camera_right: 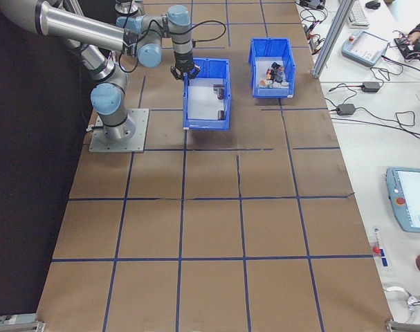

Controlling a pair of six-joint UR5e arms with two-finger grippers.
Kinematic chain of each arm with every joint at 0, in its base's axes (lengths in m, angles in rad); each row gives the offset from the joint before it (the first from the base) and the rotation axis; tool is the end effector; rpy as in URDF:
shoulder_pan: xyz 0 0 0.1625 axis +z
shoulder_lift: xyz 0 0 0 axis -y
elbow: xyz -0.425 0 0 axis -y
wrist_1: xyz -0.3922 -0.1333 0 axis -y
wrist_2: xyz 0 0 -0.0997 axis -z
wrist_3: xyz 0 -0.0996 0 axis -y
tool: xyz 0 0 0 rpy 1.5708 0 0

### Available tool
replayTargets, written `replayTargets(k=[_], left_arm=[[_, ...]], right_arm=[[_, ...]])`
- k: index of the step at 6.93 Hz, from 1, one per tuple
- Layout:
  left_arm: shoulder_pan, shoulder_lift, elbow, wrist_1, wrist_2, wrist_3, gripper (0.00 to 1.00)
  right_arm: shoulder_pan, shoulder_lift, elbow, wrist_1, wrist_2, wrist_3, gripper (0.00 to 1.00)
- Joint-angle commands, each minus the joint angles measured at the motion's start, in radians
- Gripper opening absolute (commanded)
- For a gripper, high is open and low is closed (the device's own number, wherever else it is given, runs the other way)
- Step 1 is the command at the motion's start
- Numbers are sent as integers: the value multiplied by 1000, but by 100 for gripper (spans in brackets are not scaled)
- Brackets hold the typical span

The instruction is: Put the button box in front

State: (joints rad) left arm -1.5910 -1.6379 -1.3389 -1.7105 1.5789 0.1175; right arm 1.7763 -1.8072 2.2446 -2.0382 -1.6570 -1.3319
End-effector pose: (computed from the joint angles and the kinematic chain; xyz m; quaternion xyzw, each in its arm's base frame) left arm -0.1429 -0.5148 0.5538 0.0687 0.9975 -0.0123 0.0047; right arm 0.1952 -0.3254 0.3134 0.6940 -0.7185 -0.0103 0.0444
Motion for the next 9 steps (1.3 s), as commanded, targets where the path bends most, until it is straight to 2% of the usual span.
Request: replayTargets(k=[1, 2, 4, 7, 9], left_arm=[[2, 54, -98, 8, -5, 5, 100], [8, 71, -129, 40, -2, 8, 100], [9, 79, -135, 74, 3, 46, 100], [11, 79, -132, 74, 1, 47, 100], [11, 79, -131, 74, 1, 47, 100]], right_arm=[[182, 112, -58, -51, -73, 174, 3], [233, 146, -85, -54, -79, 247, 3], [320, 157, -102, -59, -75, 334, 3], [382, 216, -108, -120, -64, 379, 3], [400, 256, -106, -131, -63, 382, 3]])
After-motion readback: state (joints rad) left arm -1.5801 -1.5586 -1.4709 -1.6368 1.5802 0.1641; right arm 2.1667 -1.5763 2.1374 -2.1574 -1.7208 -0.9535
